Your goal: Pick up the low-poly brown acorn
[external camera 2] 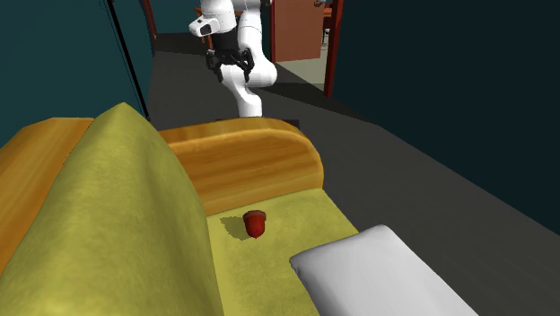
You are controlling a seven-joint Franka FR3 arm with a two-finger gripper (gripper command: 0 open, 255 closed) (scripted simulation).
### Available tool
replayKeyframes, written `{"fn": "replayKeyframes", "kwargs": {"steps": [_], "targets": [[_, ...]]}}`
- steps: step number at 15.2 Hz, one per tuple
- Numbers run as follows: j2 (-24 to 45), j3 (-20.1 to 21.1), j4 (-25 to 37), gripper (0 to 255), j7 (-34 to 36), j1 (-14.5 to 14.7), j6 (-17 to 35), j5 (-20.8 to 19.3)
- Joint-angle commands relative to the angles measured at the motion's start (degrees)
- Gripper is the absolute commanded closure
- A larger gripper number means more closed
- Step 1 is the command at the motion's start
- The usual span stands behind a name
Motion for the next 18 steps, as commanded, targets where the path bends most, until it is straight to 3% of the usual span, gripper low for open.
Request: {"fn": "replayKeyframes", "kwargs": {"steps": [1,9,18], "targets": [[0.0,0.0,0.0,0,0.0,0.0,0.0,0.0],[17.4,0.8,1.5,0,-2.0,2.0,12.7,0.3],[38.9,2.0,9.0,0,-4.0,3.7,23.1,0.5]]}}
